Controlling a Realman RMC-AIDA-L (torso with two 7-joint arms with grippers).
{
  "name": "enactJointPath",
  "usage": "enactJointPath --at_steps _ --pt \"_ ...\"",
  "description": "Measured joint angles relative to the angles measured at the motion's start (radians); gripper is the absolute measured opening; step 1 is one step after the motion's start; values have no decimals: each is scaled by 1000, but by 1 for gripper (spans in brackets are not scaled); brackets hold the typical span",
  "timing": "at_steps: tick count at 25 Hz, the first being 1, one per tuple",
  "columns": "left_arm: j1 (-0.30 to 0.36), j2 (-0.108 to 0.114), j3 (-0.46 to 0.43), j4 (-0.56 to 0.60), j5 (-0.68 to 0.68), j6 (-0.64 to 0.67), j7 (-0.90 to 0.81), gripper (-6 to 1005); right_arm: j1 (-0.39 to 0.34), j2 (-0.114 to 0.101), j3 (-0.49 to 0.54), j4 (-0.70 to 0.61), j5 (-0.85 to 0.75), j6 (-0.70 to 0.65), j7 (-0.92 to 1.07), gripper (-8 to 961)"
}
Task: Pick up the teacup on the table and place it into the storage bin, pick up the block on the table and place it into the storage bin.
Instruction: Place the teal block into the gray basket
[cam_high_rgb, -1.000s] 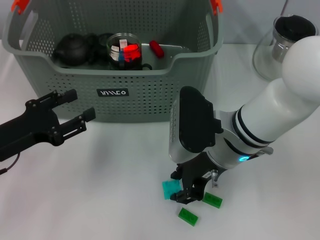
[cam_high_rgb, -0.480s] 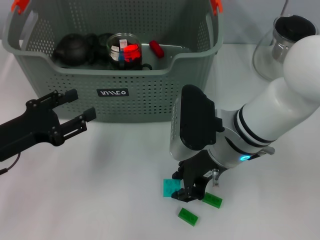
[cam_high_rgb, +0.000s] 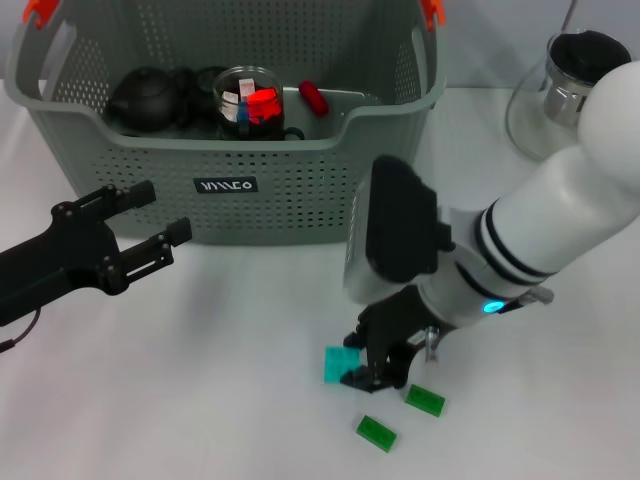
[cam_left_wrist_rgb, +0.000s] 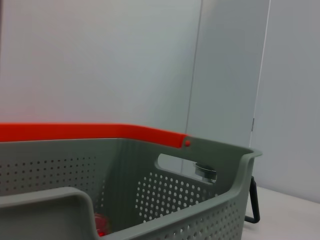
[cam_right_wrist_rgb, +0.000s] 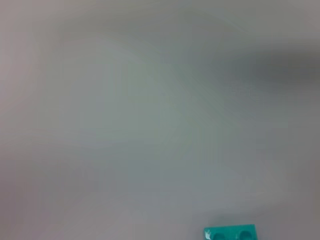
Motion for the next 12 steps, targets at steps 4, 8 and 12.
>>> enactJointPath --at_steps 4,8,12 --pt "1 0 -2 0 0 -3 0 690 -58 -3 112 -84 3 -46 -18 424" --pt "1 1 -4 0 -5 -4 1 691 -161 -3 290 -209 62 -153 -89 425" --pt "-4 3 -4 0 -6 -7 2 691 -247 -6 497 -266 211 -281 -195 424"
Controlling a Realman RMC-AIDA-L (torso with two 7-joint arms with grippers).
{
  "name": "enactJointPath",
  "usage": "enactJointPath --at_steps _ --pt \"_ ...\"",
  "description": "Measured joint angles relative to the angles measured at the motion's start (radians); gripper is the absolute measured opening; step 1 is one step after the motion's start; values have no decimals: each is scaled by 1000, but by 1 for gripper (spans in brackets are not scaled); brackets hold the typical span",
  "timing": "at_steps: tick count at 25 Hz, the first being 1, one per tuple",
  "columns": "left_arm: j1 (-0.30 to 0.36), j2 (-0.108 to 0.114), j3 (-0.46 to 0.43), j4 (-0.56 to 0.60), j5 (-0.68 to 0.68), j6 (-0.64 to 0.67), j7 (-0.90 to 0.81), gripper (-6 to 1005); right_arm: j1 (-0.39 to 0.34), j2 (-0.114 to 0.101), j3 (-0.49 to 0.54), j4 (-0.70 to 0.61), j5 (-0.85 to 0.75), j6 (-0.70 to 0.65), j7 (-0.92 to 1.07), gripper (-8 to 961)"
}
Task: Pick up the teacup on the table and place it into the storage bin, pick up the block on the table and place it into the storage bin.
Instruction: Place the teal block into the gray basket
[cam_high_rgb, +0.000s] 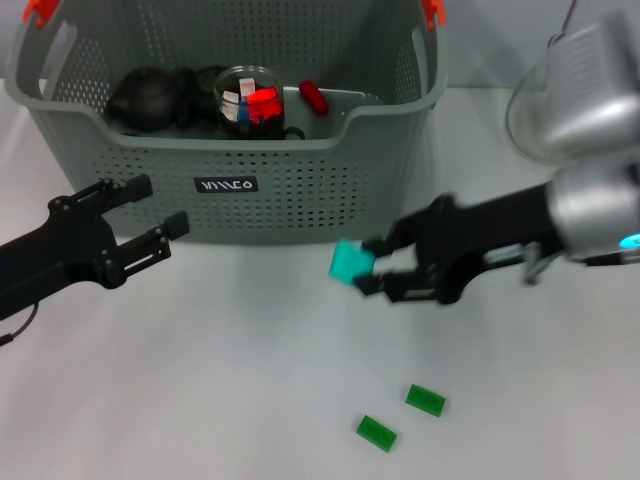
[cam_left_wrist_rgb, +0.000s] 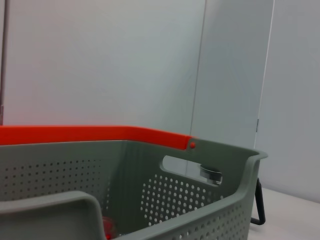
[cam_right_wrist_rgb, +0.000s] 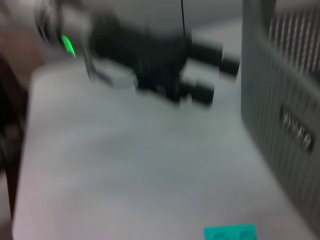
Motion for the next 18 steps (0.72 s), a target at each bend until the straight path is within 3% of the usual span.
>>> enactJointPath --at_steps 5,10,15,18 --pt "-8 2 3 0 -1 -2 0 690 -69 0 238 8 189 -150 -154 423" --pt "-18 3 4 0 -2 -2 -2 691 -79 1 327 0 348 -194 -199 423" --pt "-27 5 4 0 -2 -2 -5 690 30 -6 375 -69 370 -89 -82 424" --pt "-27 5 4 0 -2 0 -6 690 127 -22 389 -86 310 30 39 424"
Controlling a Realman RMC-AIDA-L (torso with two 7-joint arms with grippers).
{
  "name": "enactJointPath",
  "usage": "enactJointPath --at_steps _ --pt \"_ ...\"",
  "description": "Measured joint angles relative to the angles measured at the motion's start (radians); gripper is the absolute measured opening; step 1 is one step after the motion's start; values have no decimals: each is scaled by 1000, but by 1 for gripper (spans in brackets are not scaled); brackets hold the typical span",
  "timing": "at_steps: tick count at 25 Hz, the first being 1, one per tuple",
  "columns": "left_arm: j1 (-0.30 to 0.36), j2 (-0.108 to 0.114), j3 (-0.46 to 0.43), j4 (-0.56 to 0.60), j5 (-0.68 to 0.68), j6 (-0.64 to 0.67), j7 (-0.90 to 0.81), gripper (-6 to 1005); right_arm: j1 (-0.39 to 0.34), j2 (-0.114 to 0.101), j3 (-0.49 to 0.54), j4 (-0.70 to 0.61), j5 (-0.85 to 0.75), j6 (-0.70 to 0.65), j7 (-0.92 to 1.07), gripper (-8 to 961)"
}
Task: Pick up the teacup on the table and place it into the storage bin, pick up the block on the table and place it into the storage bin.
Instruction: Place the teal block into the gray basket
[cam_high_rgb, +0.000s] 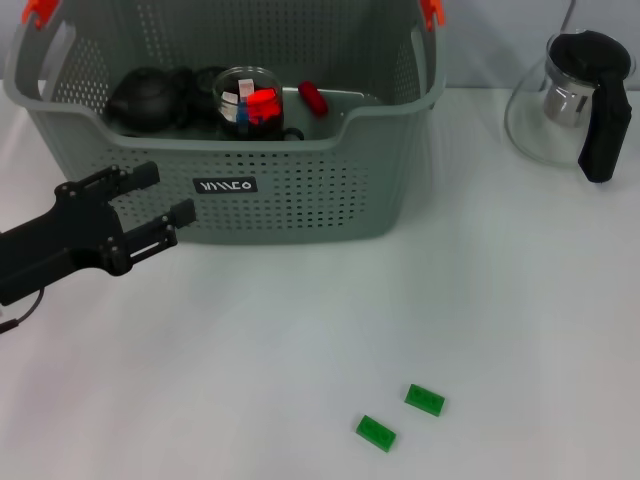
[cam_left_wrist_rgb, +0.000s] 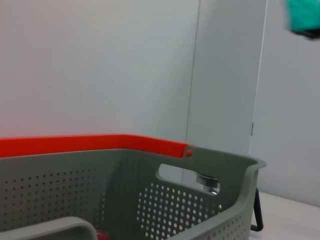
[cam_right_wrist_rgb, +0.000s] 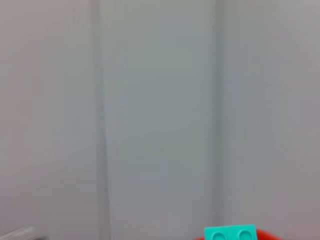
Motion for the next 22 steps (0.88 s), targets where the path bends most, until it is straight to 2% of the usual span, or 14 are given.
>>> enactJointPath --at_steps 3,6,8,12,17,22 --pt "0 0 -1 0 0 3 0 690 112 -24 2 40 -128 156 170 424" --pt "0 0 -3 0 0 2 -1 690 247 -37 0 148 -305 231 257 424" --pt "0 0 -4 0 0 1 -1 690 320 -37 -1 211 -423 268 296 423" --pt "1 0 -5 0 0 3 -1 691 464 -15 -7 356 -648 337 327 424" --pt "4 -2 -6 0 -1 1 -1 691 540 11 -104 489 -765 410 322 424" --pt "3 -5 -6 0 -1 4 2 691 582 17 -205 624 -779 484 328 424"
